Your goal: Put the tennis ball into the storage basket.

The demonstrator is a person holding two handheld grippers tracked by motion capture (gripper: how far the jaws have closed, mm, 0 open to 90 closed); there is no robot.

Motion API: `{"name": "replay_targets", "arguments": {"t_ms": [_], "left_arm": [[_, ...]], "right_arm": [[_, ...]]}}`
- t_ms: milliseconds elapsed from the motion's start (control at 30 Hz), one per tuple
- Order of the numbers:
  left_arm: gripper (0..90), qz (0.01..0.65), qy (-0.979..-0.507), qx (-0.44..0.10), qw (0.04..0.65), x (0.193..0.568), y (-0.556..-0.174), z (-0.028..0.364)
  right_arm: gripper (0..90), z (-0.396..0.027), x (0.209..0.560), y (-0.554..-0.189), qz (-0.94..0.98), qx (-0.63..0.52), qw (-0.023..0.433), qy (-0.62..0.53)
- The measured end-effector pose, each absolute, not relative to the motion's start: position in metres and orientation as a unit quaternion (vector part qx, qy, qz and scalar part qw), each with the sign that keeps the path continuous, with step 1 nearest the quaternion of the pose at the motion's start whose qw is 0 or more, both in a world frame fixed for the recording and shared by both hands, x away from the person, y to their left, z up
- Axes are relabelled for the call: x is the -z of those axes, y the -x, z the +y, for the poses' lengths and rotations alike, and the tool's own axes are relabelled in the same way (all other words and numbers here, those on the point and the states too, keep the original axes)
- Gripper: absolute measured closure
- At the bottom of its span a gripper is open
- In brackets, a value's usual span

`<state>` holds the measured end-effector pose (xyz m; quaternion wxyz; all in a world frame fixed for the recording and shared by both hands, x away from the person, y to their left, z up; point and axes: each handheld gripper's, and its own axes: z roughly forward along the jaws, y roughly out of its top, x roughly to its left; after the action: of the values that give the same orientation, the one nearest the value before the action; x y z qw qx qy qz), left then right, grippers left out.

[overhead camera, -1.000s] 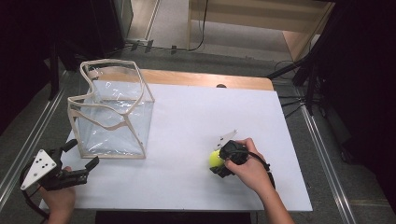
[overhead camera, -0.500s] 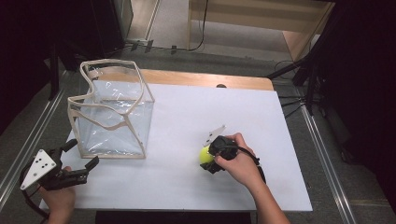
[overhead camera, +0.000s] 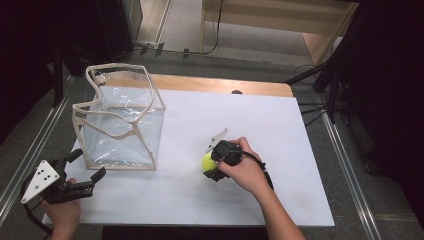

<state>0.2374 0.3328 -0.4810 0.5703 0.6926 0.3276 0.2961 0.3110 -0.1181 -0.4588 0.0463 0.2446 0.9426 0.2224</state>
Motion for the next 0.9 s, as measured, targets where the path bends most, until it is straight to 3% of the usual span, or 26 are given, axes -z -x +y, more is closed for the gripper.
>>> {"name": "replay_targets", "arguments": {"t_ms": [900], "left_arm": [[5.4, 0.326, -0.690, -0.293, 0.576, 0.481, -0.238, 0.334]], "right_arm": [[23.0, -0.069, 0.453, -0.330, 0.951, -0.228, 0.038, -0.206]]}}
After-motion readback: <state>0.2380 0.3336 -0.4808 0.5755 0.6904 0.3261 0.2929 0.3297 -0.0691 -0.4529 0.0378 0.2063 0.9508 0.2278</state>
